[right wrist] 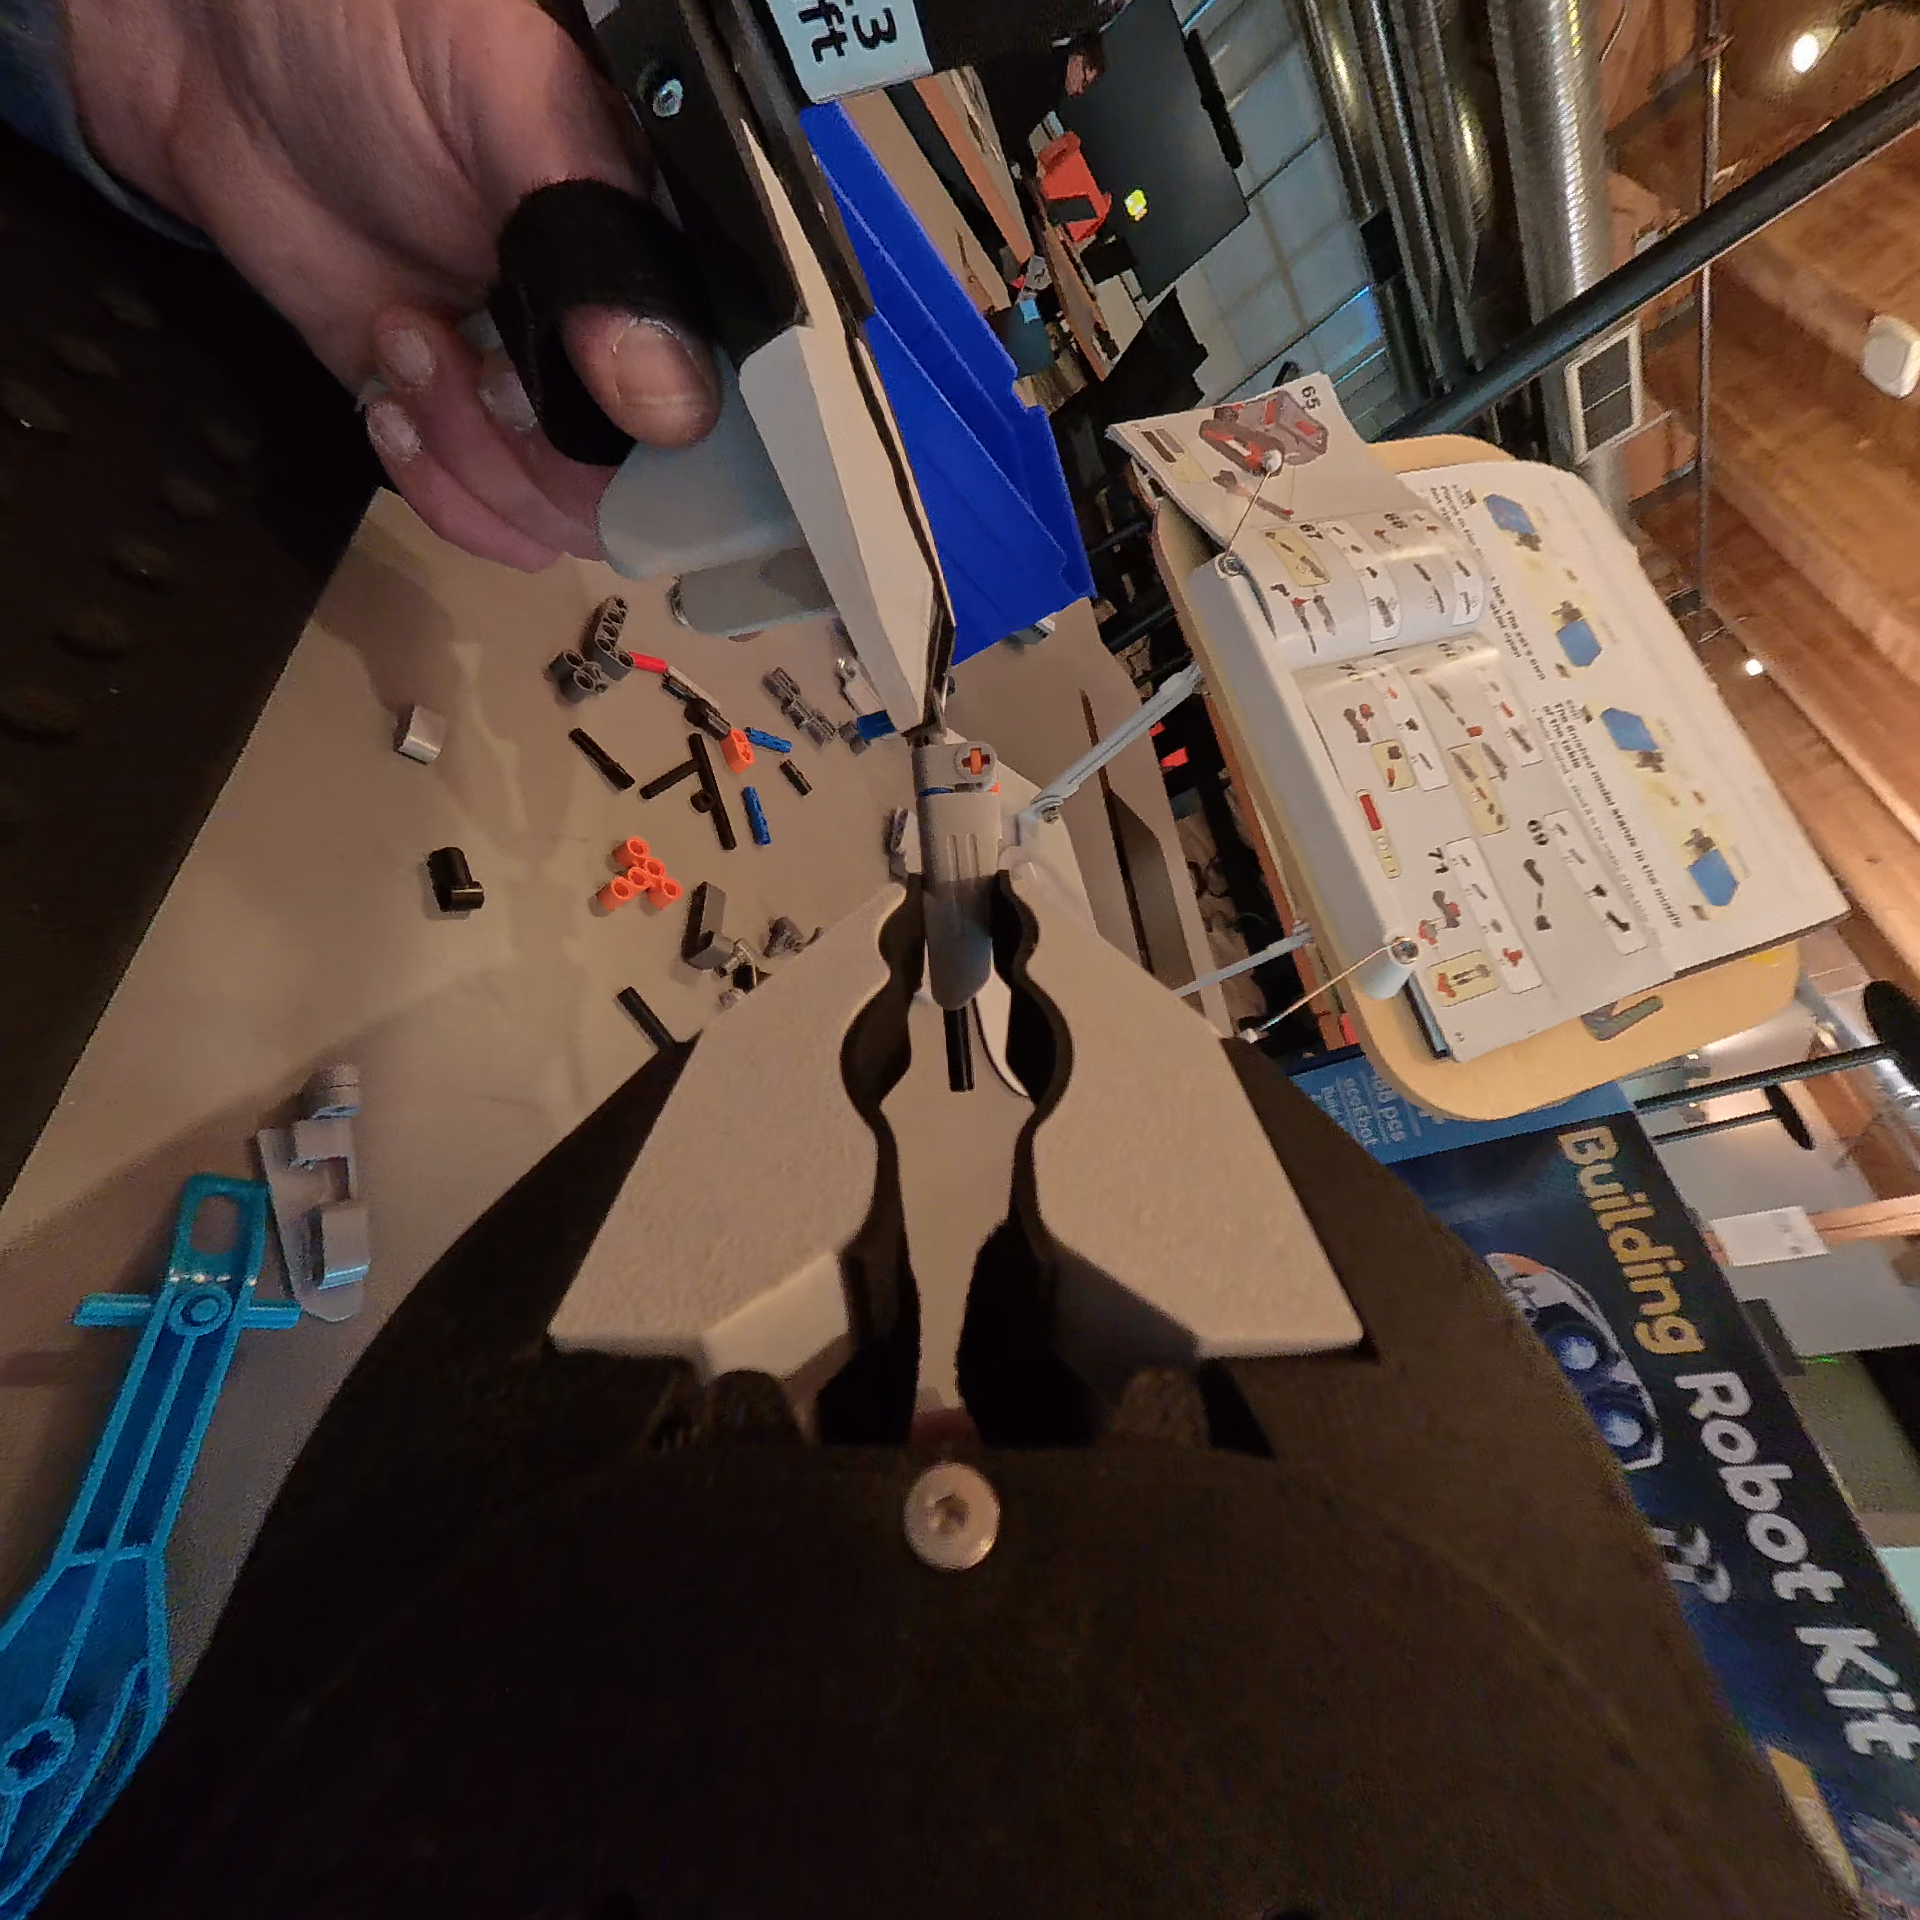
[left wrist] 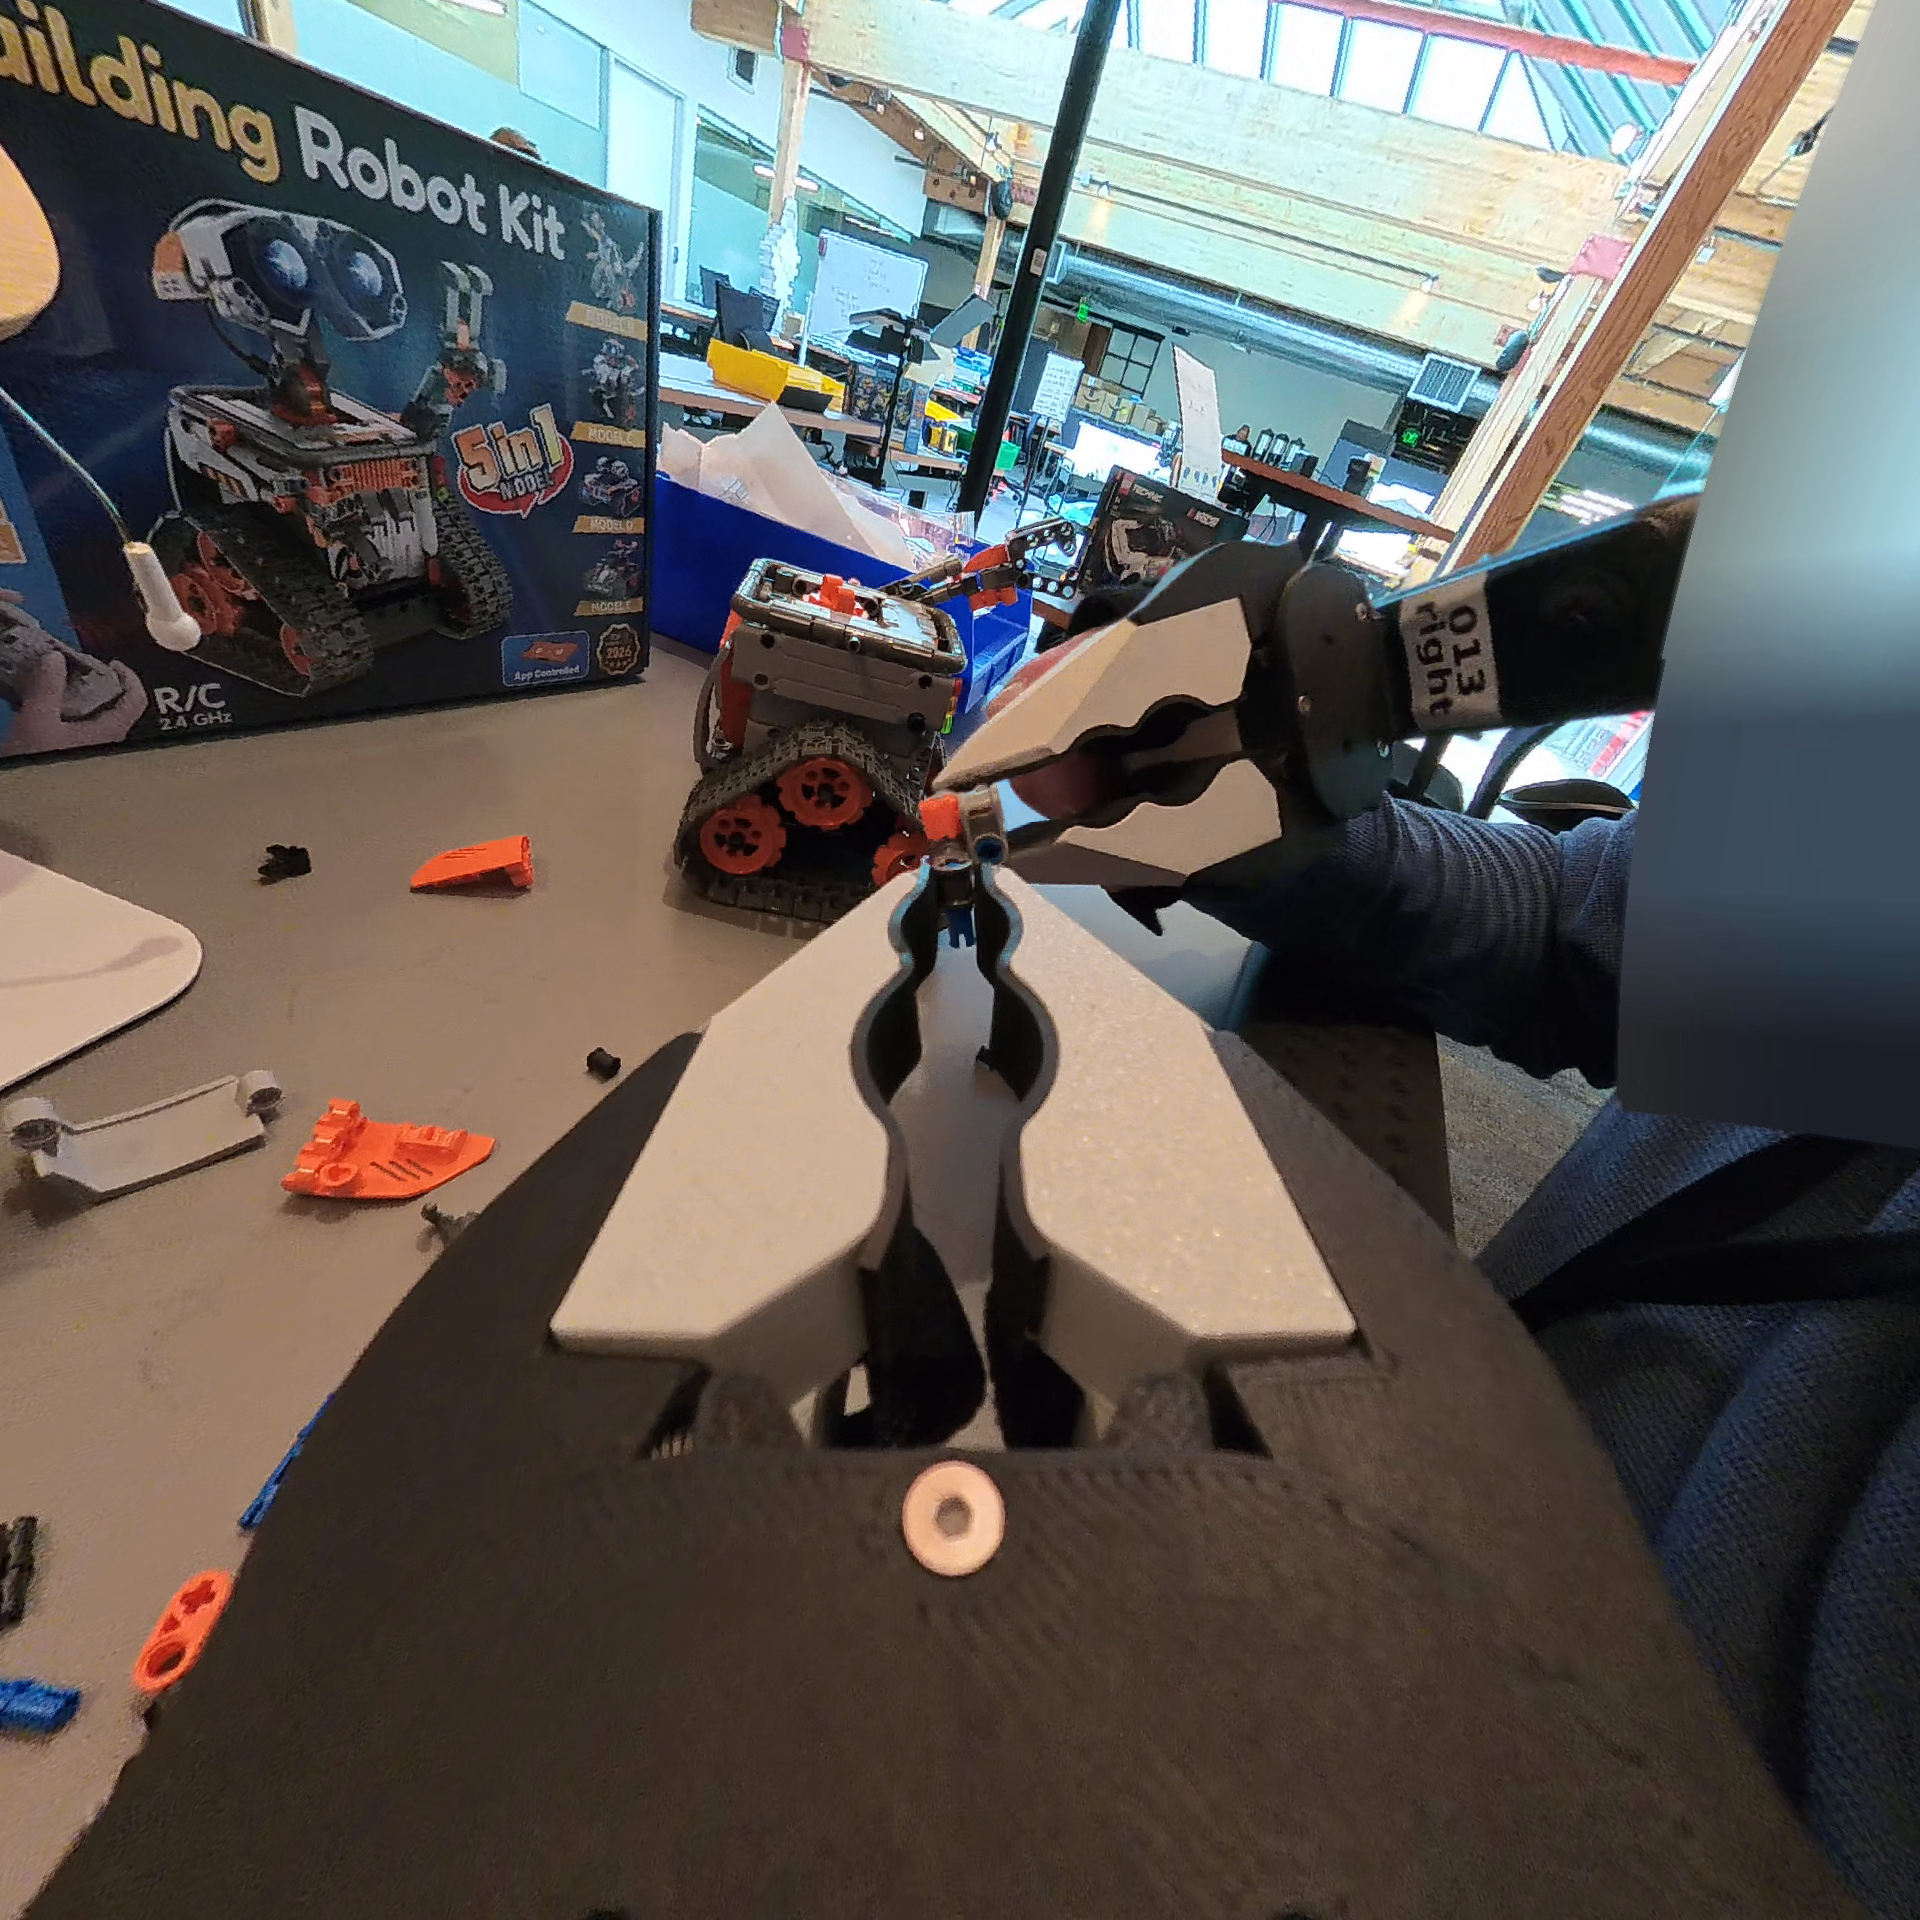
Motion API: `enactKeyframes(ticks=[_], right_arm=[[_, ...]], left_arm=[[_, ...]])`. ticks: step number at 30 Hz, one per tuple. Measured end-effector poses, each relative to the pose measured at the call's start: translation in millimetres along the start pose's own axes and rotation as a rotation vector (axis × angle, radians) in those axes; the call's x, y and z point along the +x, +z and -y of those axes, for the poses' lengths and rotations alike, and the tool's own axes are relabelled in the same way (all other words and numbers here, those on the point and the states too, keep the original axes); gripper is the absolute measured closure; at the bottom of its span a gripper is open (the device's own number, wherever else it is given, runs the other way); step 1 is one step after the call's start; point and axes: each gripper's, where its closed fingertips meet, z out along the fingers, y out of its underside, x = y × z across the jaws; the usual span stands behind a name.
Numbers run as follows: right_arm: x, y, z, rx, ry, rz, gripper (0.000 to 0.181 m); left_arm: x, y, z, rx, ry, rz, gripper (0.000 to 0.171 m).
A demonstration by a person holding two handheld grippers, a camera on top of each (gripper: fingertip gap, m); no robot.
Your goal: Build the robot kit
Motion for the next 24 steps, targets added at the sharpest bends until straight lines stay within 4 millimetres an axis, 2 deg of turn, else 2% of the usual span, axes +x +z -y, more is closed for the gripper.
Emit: enactKeyframes(ticks=[4, 15, 22, 24], right_arm=[[0.5, -0.7, 4.4, -0.004, -0.08, -0.04, 0.171], [-4.7, -7.4, 16.8, 0.037, -0.13, 0.002, 0.172], [-7.6, -7.0, 19.2, 0.04, -0.114, 0.018, 0.172], [-7.8, -6.4, 18.4, 0.05, -0.061, 0.044, 0.172]], left_arm=[[1.2, -1.4, 0.8, 0.006, -0.002, -0.016, 0.167], [15.7, -3.7, 0.0, -0.01, -0.04, -0.154, 0.167], [18.9, -3.7, -2.0, -0.025, -0.059, -0.189, 0.167], [18.9, -3.9, -3.4, -0.03, -0.088, -0.208, 0.167]])
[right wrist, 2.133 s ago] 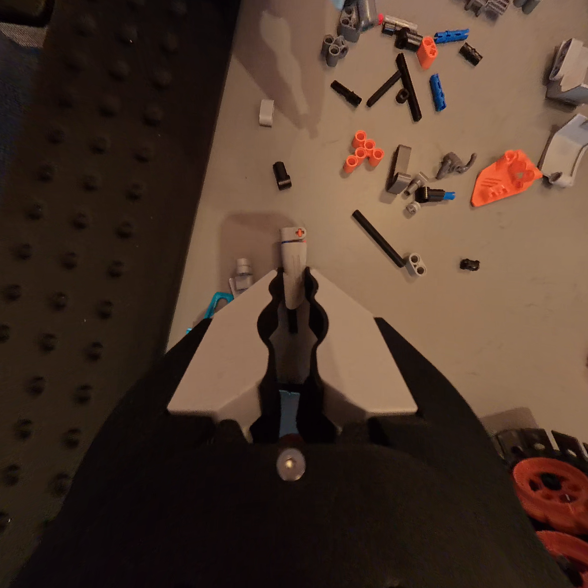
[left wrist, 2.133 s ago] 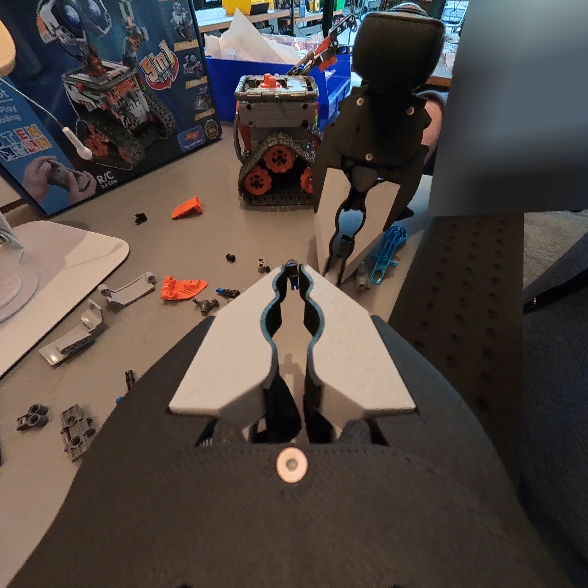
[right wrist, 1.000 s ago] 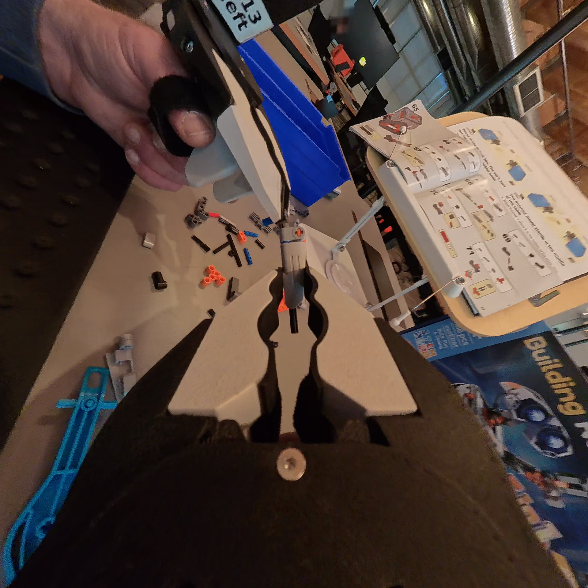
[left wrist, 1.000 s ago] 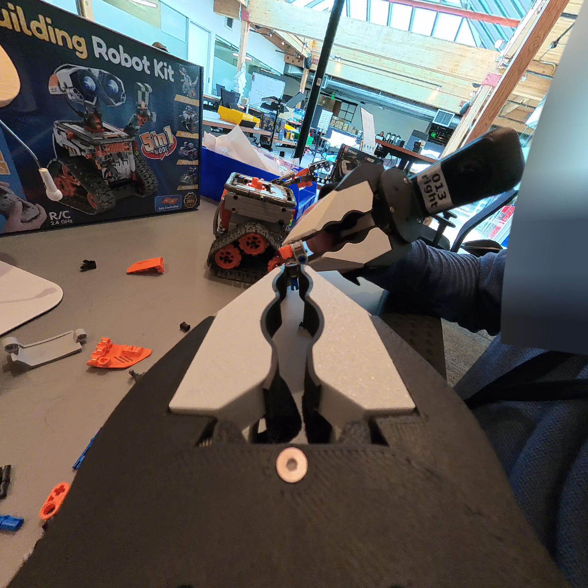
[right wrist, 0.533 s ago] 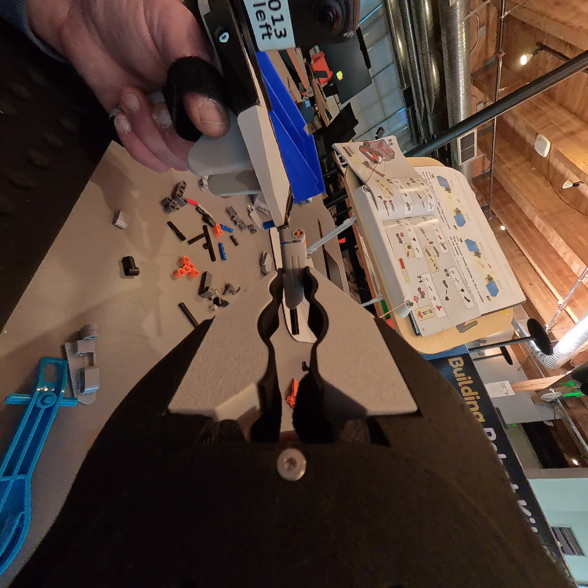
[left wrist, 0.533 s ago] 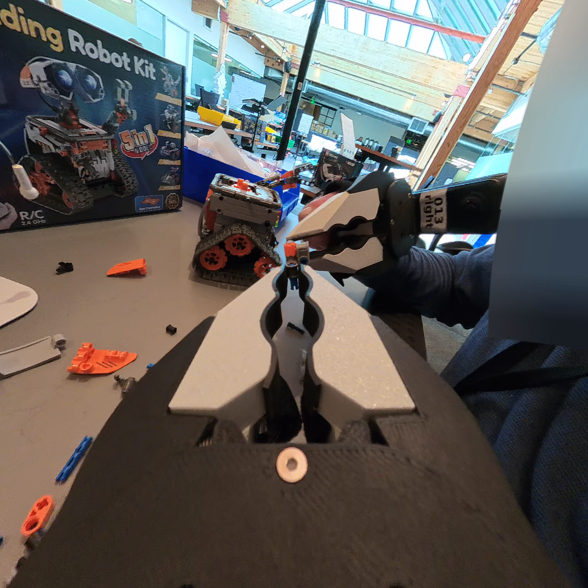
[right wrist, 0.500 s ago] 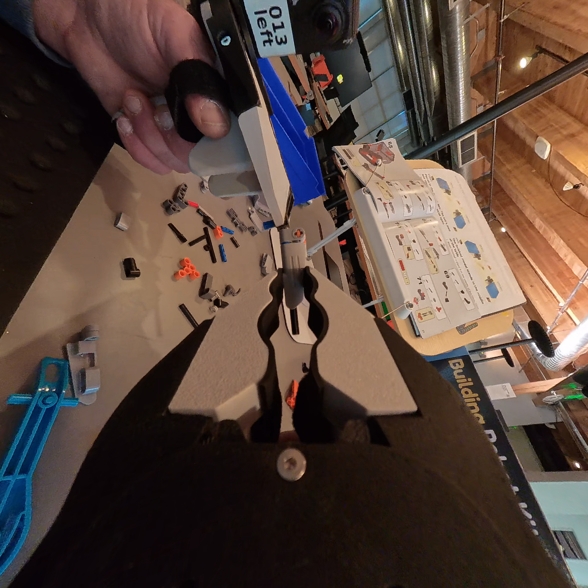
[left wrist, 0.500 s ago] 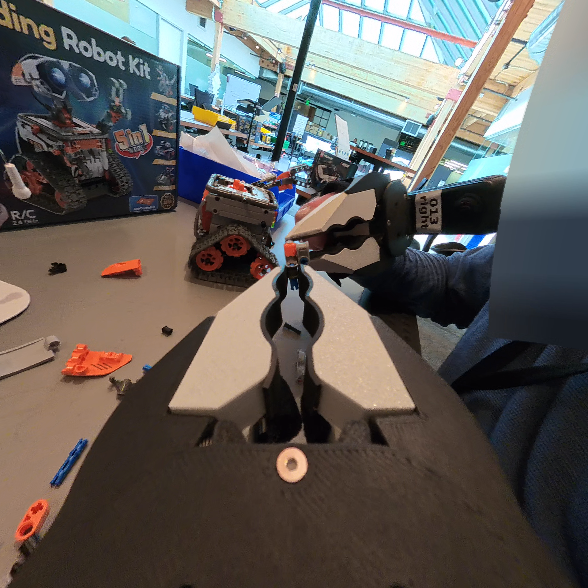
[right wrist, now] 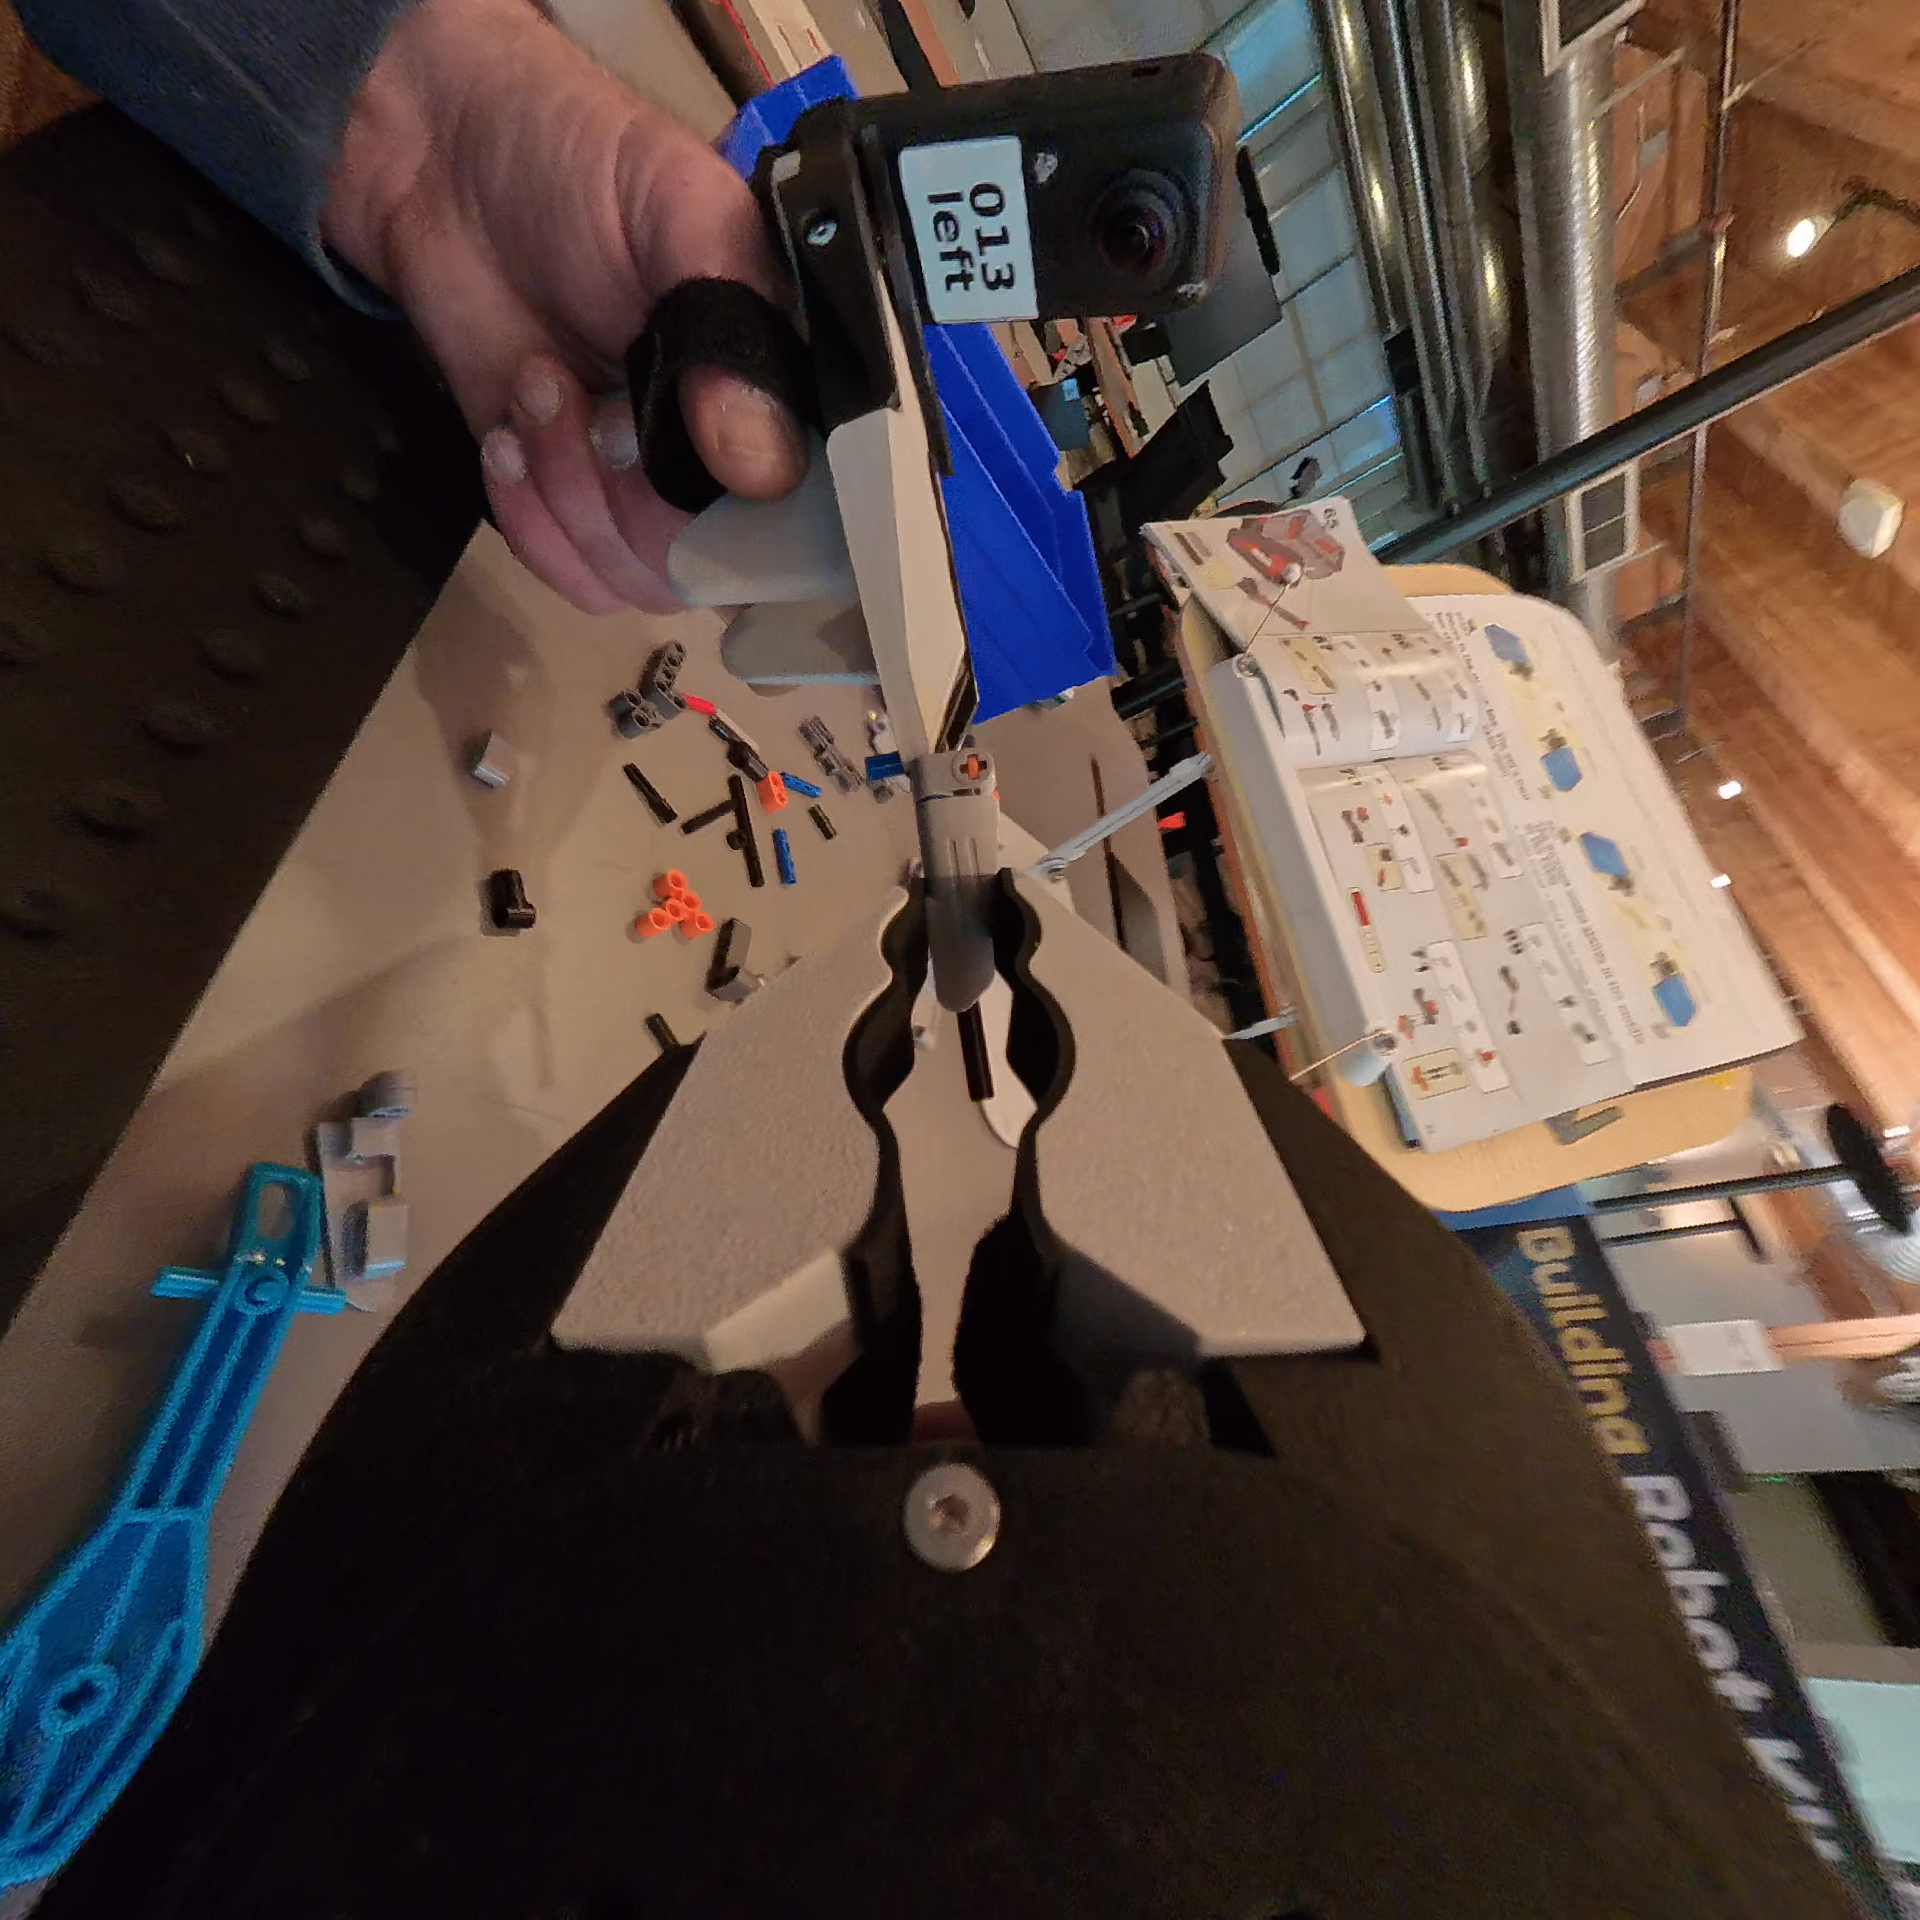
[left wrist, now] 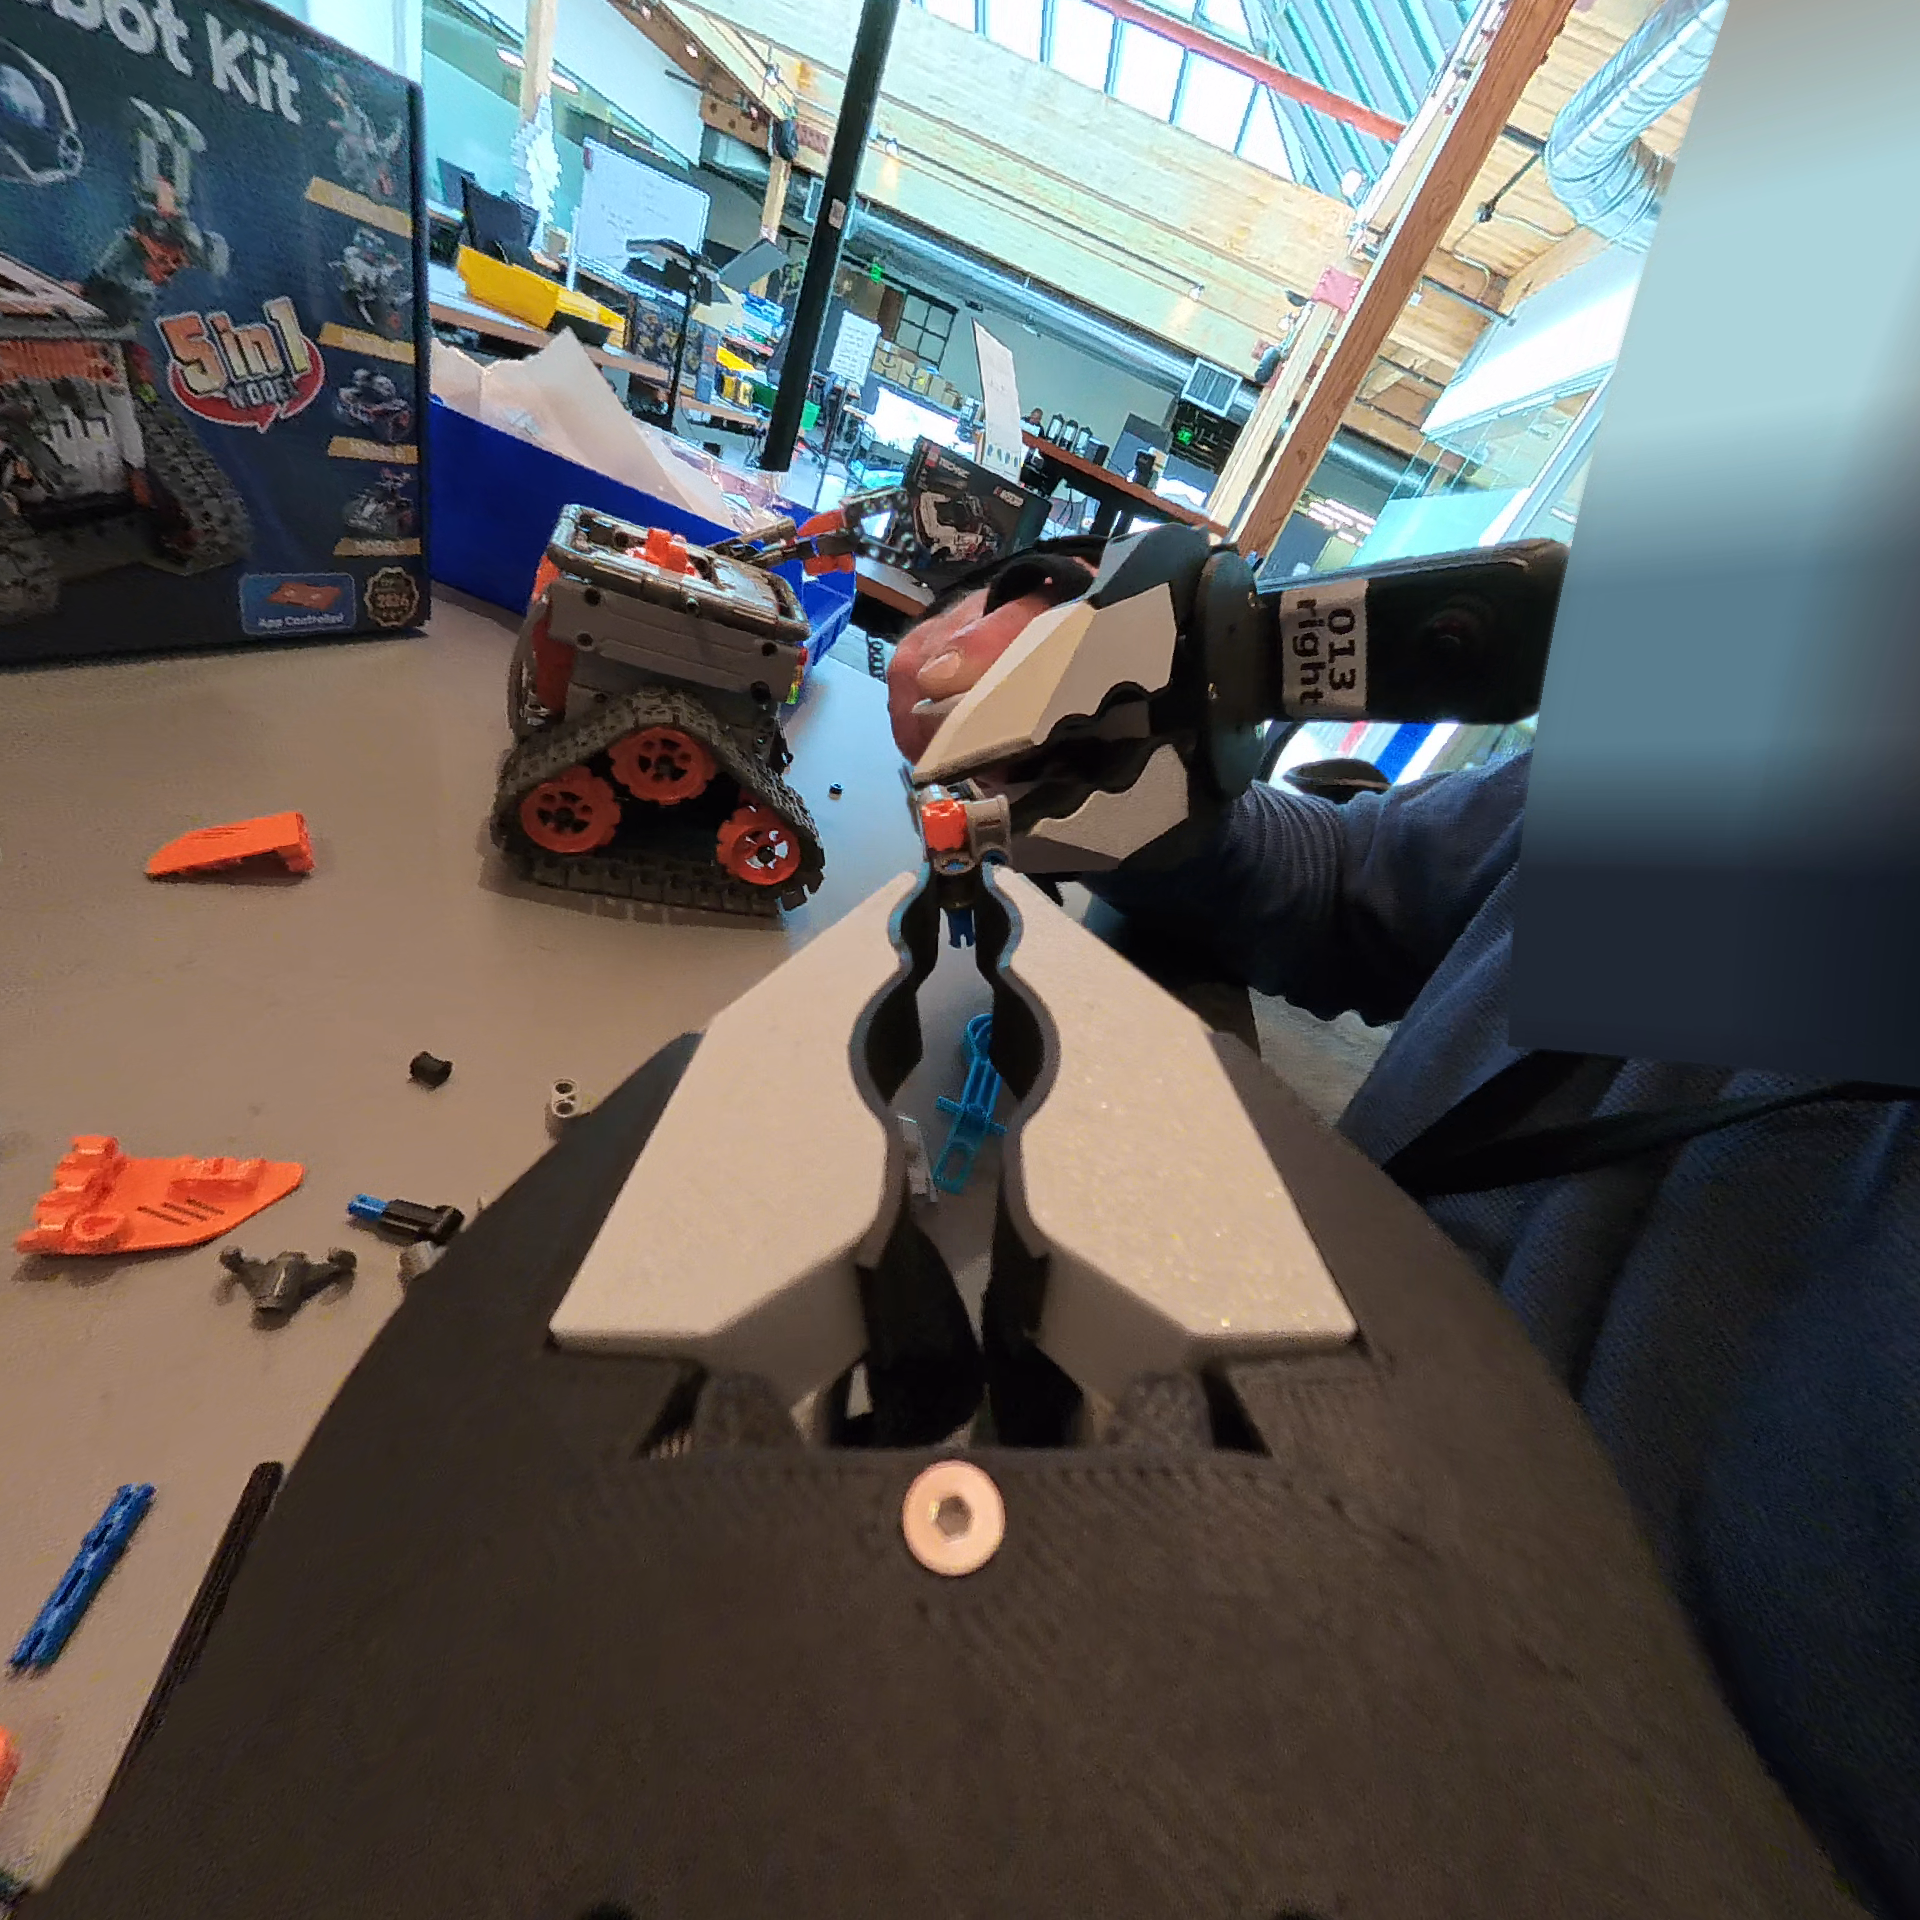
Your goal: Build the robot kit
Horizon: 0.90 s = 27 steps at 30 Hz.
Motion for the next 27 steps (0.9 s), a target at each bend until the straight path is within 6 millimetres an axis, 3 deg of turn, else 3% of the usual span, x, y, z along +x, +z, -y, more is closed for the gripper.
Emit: enactKeyframes(ticks=[5, 22, 27], right_arm=[[3.7, 0.4, -3.6, 0.022, 0.105, 0.02, 0.171], [-4.1, 0.6, -8.9, -0.032, 0.067, 0.04, 0.172], [0.2, 0.3, -5.5, -0.009, 0.086, 0.033, 0.171]], left_arm=[[-2.8, -1.2, 5.0, 0.016, 0.065, 0.053, 0.166], [4.5, 3.1, -7.2, -0.029, 0.093, 0.024, 0.168], [2.3, -1.0, -0.4, -0.005, 0.124, 0.046, 0.168]])
